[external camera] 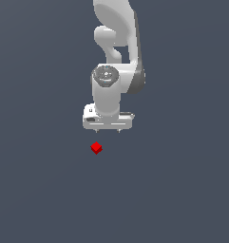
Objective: Pick up the red cube and move it to a goal position.
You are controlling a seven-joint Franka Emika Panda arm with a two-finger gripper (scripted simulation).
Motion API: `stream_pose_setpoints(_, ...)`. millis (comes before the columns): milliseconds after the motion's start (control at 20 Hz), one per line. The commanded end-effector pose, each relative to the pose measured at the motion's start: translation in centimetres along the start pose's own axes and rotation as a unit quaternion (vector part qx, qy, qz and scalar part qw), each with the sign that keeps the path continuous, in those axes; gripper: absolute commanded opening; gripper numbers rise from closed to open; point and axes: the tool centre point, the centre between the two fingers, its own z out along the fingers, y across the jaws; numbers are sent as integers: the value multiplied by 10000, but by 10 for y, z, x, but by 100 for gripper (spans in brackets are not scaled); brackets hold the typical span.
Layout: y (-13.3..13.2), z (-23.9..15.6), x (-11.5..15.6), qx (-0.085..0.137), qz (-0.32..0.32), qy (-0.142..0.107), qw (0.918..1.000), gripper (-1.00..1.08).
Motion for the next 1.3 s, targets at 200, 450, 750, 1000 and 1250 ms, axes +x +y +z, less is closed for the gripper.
stream_pose_setpoints(200, 1, 2, 0, 0, -49, 4, 10000, 100)
stream_pose_setpoints(450, 4, 8, 0, -2, -250, 22, 9997, 100)
stream_pose_setpoints(750, 12, 22, 1, -4, -694, 62, 9976, 100)
stream_pose_setpoints(1000, 22, 39, 3, -7, -1233, 111, 9923, 100)
stream_pose_setpoints(1250, 32, 59, 7, -9, -1832, 166, 9829, 100)
